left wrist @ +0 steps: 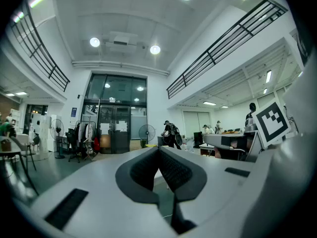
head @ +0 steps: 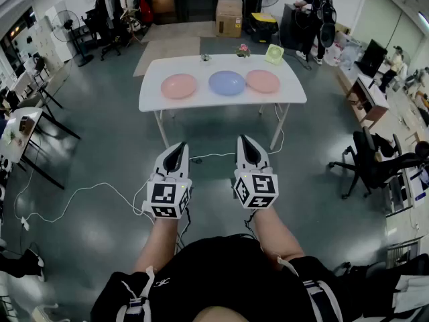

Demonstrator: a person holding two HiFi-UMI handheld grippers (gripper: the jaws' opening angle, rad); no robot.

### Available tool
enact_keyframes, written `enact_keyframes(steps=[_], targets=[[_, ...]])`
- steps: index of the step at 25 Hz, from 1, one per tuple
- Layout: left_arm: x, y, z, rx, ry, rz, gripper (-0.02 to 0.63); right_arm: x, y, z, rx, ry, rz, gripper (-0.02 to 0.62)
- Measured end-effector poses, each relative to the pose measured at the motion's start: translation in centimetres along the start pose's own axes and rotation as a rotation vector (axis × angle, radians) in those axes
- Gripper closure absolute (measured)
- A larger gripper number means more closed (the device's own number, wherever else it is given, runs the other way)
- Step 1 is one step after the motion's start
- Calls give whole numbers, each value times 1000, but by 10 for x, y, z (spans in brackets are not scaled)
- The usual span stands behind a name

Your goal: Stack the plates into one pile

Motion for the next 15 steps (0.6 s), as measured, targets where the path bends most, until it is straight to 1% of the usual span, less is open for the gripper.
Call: enact_keyframes(steps=[3, 8, 15], targets=[[-3, 4, 3, 0, -8, 1, 595, -3, 2, -2, -1, -2, 11, 581], [-1, 0, 8, 6, -5, -3, 595, -10, -1, 1, -9, -16, 61, 580], [-21, 1, 29, 7, 7, -5, 595, -41, 4, 2, 7, -19, 44, 580]])
Point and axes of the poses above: the fingertips, and each gripper's own axes: z forward along the fingers, x to its left, y out of its top, the point moved 5 cm from there along -z, backward along the fingers, and after that the axes turned 8 degrees about z, right-handed, at the moved point
